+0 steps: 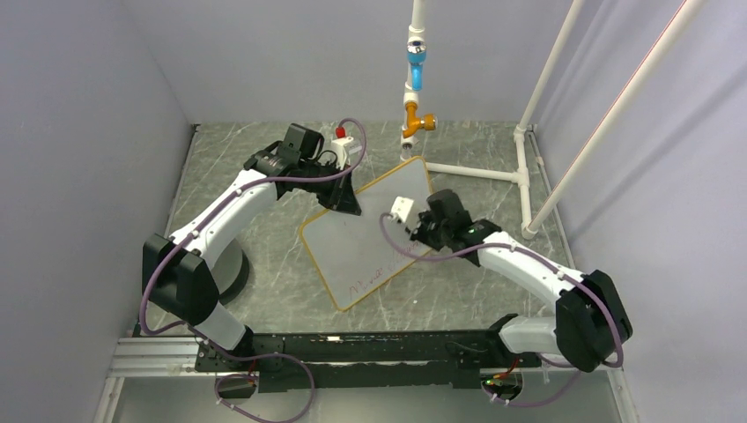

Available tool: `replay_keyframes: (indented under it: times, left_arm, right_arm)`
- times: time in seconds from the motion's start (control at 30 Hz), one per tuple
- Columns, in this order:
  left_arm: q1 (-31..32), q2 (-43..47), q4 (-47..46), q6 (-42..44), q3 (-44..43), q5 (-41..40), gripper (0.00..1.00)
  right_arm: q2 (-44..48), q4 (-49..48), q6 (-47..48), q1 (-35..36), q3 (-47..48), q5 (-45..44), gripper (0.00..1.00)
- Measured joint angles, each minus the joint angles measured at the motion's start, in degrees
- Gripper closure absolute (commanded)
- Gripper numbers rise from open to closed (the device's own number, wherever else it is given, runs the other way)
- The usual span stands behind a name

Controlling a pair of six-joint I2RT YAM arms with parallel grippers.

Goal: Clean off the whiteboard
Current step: Erase the whiteboard at the center of the board.

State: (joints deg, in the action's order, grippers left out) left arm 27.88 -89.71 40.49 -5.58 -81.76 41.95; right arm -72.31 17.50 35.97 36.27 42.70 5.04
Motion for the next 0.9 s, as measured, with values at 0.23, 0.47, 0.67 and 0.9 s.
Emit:
replay_keyframes:
  times: [0.23,0.47,0.67,0.9]
  left_arm:
    - [0.0,0.0,0.0,0.0,0.0,0.0,1.0]
    - [0.1,0.0,0.6,-0.1,0.0,0.4,1.0]
    - [0.1,0.0,0.4,0.0,0.0,0.3,1.0]
    - [0.1,0.0,0.4,0.0,0.0,0.2,1.0]
  right_arm:
    - [0.0,-0.1,0.1,-4.6,1.4,-1.9,1.0]
    - [0.7,0.9,0.1,9.9,-2.2,-0.8,1.0]
    - [0.7,0.5,0.1,-1.8,-1.0,-1.9,1.0]
    - [1.0,0.5,-0.2,1.9,-0.7,-2.7,1.0]
